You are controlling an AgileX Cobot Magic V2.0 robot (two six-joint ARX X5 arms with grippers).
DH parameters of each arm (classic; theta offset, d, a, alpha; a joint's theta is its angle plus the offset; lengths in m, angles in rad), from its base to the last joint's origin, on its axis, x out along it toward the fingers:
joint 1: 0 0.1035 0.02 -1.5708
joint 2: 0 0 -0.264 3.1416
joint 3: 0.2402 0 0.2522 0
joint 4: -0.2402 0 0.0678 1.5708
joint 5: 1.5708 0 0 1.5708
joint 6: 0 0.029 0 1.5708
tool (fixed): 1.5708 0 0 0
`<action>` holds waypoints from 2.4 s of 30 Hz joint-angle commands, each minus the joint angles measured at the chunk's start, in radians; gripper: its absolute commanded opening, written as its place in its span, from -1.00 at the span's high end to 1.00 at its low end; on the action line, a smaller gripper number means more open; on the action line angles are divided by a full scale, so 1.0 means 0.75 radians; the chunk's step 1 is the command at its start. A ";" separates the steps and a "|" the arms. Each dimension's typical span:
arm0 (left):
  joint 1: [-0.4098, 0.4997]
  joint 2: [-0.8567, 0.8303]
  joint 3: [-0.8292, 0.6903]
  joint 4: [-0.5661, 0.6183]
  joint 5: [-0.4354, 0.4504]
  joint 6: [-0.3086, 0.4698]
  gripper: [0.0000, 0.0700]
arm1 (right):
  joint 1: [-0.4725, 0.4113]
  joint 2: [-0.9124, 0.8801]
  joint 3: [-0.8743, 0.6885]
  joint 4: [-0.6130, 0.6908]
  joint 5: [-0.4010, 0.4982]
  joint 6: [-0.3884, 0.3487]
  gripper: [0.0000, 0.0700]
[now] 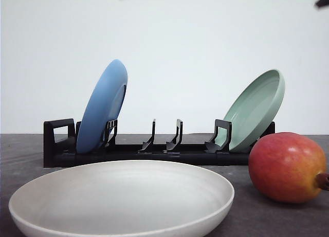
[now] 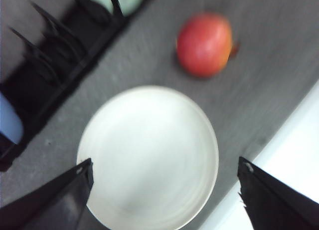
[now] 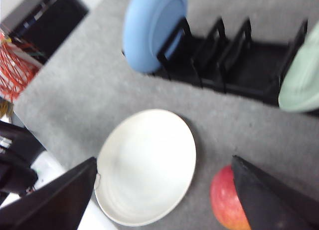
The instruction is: Place pomegranate in white plate
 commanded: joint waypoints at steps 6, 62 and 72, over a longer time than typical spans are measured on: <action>-0.034 -0.187 -0.001 -0.009 0.033 -0.032 -0.59 | 0.054 0.236 0.023 -0.005 0.071 -0.087 -0.70; -0.039 -1.173 -0.649 0.217 0.182 -0.162 -0.58 | 0.745 1.105 0.465 -0.032 0.478 0.054 -0.35; -0.039 -1.173 -0.649 0.216 0.172 -0.161 -0.58 | 0.974 1.302 0.465 0.097 0.561 0.039 -0.35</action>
